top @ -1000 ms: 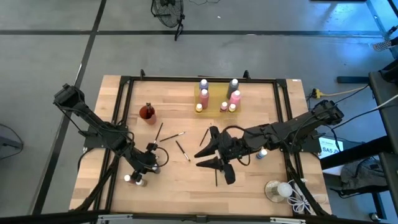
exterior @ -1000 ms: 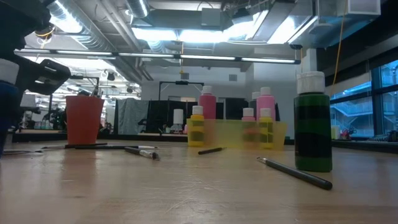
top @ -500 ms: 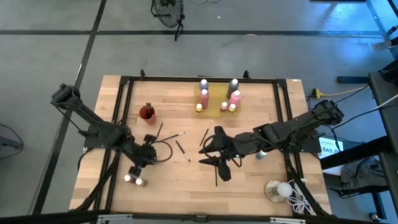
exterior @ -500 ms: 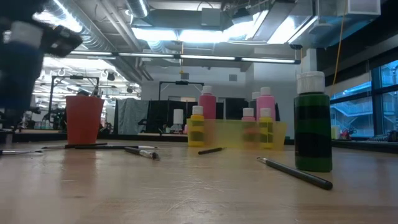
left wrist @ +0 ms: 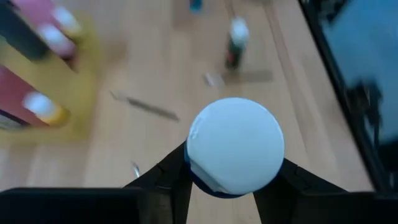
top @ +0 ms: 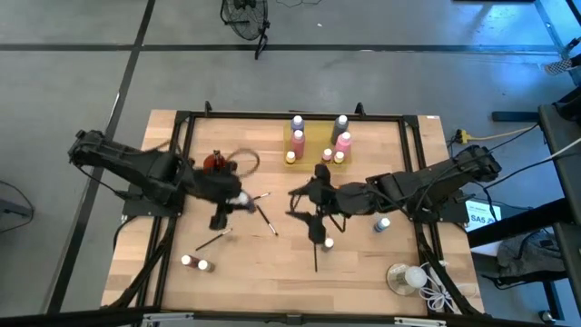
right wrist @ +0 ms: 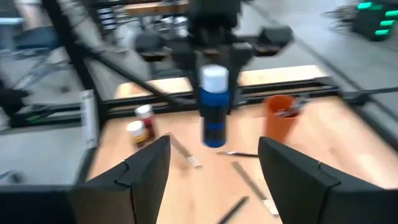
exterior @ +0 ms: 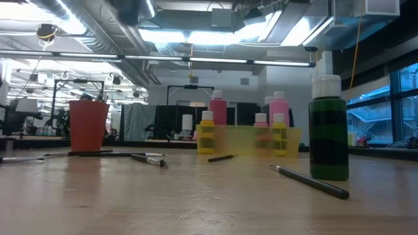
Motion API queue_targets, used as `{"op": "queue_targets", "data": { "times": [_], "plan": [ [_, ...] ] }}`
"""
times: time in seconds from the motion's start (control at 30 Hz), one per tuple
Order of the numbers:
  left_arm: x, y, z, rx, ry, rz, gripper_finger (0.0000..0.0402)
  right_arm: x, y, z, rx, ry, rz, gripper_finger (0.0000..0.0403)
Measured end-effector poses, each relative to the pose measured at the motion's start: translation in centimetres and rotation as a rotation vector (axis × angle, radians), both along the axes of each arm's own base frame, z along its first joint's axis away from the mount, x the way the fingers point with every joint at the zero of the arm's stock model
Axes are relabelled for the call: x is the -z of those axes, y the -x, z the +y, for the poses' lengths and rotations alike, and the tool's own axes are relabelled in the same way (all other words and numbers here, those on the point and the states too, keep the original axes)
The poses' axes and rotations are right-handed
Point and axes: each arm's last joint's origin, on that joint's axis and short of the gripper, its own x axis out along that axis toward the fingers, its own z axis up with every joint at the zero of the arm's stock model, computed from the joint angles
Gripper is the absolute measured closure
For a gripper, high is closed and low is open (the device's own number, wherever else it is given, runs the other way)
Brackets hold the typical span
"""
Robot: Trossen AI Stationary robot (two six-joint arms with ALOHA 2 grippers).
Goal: Pick & Place Paint Supplies
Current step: Put the small dark blue paint bottle into the yellow bin
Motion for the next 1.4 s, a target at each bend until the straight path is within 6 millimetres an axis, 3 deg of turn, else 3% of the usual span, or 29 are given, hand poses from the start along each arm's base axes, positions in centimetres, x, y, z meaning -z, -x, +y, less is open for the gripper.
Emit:
{"op": "queue_targets", "data": {
  "times": [0.13,0.23,0.47,0.73,1.0,1.4],
  "plan": [
    [-2.5,-0.8,1.0,-0.053,0.038,-0.143,0.0272,-0.2,-0.6,-1.6,0.07,0.003,-0.02,0.0167],
    [-3.1,-1.3,1.3,-0.06,0.041,-0.205,0.0272,-0.3,-0.9,-2.6,0.055,-0.02,-0.032,0.0173],
    [-1.7,-3.7,0.9,-0.047,0.004,-0.168,0.0272,-0.4,-1.3,-3.7,-0.009,-0.045,-0.032,0.0175],
    [0.0,-6.6,0.3,-0.009,-0.049,-0.167,0.0272,-0.1,-1.5,-3.6,-0.062,-0.005,-0.013,0.0156],
    [0.2,-7.6,0.1,-0.009,-0.069,-0.207,0.0272,0.0,-1.7,-4.5,-0.093,-0.029,-0.004,0.015],
    [0.1,-7.7,1.0,-0.059,-0.098,-0.22,0.0272,1.6,-3.2,-5.1,-0.124,-0.052,0.035,0.015]
  ]
}}
